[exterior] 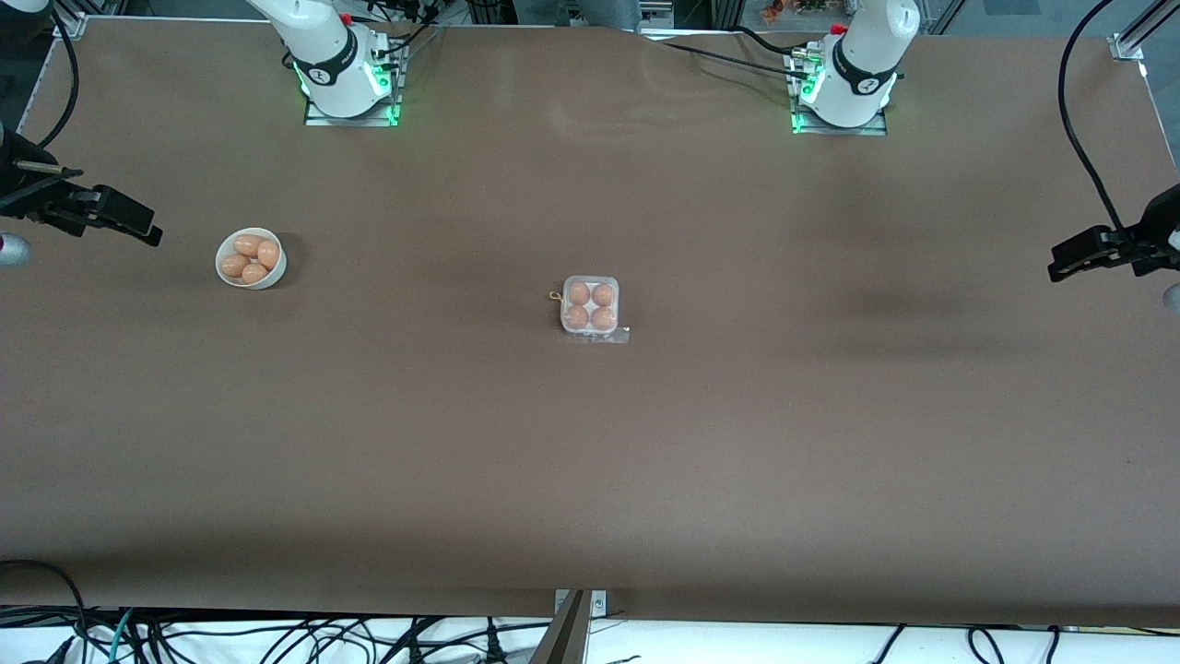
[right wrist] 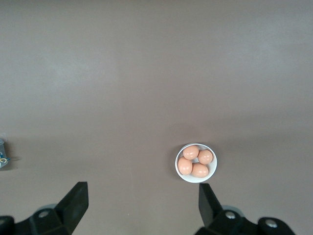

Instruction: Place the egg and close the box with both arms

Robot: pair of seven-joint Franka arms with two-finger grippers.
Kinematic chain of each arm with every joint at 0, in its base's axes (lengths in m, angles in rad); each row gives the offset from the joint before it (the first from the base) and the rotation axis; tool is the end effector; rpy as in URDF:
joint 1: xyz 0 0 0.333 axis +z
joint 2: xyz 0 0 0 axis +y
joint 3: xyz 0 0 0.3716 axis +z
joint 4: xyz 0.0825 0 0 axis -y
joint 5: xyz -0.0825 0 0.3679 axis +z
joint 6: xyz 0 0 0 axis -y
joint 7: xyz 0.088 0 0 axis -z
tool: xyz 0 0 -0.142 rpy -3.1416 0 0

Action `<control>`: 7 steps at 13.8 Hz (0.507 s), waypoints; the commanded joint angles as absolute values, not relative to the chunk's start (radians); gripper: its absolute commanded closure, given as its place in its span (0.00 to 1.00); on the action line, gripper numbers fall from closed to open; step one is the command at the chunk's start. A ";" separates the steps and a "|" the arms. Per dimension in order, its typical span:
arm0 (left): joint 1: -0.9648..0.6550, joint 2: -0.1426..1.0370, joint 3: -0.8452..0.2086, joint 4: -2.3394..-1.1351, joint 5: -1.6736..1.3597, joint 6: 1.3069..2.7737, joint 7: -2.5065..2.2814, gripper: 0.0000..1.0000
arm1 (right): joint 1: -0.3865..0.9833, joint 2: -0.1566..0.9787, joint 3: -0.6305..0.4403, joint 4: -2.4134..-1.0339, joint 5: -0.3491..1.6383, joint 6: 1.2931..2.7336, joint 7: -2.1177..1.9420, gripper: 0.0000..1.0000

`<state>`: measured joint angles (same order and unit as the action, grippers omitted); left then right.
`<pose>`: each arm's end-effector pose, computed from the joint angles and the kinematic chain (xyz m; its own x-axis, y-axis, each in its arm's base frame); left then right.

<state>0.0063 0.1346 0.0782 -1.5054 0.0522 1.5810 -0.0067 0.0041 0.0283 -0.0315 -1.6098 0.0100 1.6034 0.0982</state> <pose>0.5813 0.0534 0.6006 0.9942 0.0903 -0.0582 0.0866 -0.9943 -0.0629 0.5485 -0.0134 0.6147 0.9915 -0.1256 -0.0354 -0.1259 -0.9920 -0.0056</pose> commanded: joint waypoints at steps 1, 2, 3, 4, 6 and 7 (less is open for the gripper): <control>0.018 0.091 0.064 -1.557 0.035 1.601 0.015 0.00 | -0.011 0.028 -0.017 -1.600 -0.002 1.601 0.100 0.00; 0.024 0.091 0.064 -1.557 0.032 1.601 0.017 0.00 | -0.011 0.028 -0.017 -1.598 -0.002 1.603 0.101 0.00; 0.028 0.081 0.064 -1.554 0.032 1.601 0.017 0.00 | -0.011 0.028 -0.017 -1.600 -0.002 1.603 0.100 0.00; 0.028 0.077 0.066 -1.548 0.037 1.601 0.017 0.00 | -0.011 0.028 -0.017 -1.600 -0.002 1.603 0.100 0.00; 0.028 0.077 0.066 -1.546 0.034 1.601 0.015 0.00 | -0.011 0.028 -0.017 -1.600 -0.002 1.605 0.100 0.00; 0.028 0.077 0.064 -1.549 0.032 1.600 0.014 0.00 | -0.011 0.028 -0.017 -1.600 -0.002 1.605 0.100 0.00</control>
<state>0.0143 0.1023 0.0762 -1.5202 0.0473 1.5871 -0.0067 0.0040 0.0283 -0.0315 -1.6098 0.0100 1.6034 0.0983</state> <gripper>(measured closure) 0.000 0.000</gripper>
